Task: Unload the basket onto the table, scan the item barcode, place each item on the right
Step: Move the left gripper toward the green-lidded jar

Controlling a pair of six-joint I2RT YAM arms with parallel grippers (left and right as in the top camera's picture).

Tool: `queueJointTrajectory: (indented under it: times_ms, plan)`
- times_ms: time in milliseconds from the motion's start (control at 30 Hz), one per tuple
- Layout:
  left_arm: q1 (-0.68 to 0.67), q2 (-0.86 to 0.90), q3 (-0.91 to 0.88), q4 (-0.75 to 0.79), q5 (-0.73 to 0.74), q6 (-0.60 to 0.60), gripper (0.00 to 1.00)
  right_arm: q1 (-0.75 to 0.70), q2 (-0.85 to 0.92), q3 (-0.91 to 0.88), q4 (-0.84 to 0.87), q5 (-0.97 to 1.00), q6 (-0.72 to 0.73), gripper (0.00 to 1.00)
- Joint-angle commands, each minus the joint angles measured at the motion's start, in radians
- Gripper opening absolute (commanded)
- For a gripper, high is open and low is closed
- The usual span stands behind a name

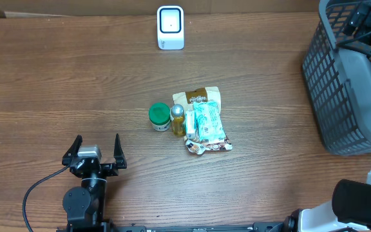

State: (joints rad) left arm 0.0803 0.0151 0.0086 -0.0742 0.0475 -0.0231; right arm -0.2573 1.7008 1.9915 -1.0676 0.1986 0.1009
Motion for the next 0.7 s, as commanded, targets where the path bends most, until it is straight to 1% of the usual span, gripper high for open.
queueJointTrajectory:
  times_ms: [0, 200, 233, 300, 333, 367, 500, 567, 667]
  plan:
    - [0.005, -0.010, -0.004, 0.000, 0.005, -0.003, 0.99, 0.000, -0.011, 0.018, 0.003, 0.010, 0.004, 1.00]
    - [0.005, -0.010, -0.003, 0.014, -0.005, 0.001, 0.99, 0.000, -0.011, 0.018, 0.003, 0.010, 0.004, 1.00]
    - [0.005, -0.010, -0.003, 0.037, 0.012, -0.005, 1.00, 0.000, -0.011, 0.018, 0.004, 0.010, 0.004, 1.00]
    - [0.005, -0.010, 0.026, 0.079, 0.128, -0.006, 0.99, 0.000, -0.011, 0.018, 0.003, 0.010, 0.004, 1.00]
    - [0.005, -0.010, 0.055, 0.075, 0.169, -0.006, 1.00, 0.000, -0.011, 0.018, 0.004, 0.010, 0.004, 1.00]
    - [0.005, -0.009, 0.098, 0.051, 0.196, -0.010, 0.99, 0.000, -0.011, 0.018, 0.003, 0.010, 0.004, 1.00]
    - [0.005, 0.043, 0.301, -0.101, 0.168, -0.033, 1.00, 0.000, -0.011, 0.018, 0.004, 0.010, 0.004, 1.00]
    - [0.005, 0.109, 0.418, -0.186, 0.163, -0.032, 1.00, 0.000, -0.011, 0.018, 0.003, 0.010, 0.004, 1.00]
    - [0.005, 0.260, 0.621, -0.347, 0.163, -0.032, 1.00, 0.000, -0.011, 0.018, 0.003, 0.010, 0.004, 1.00]
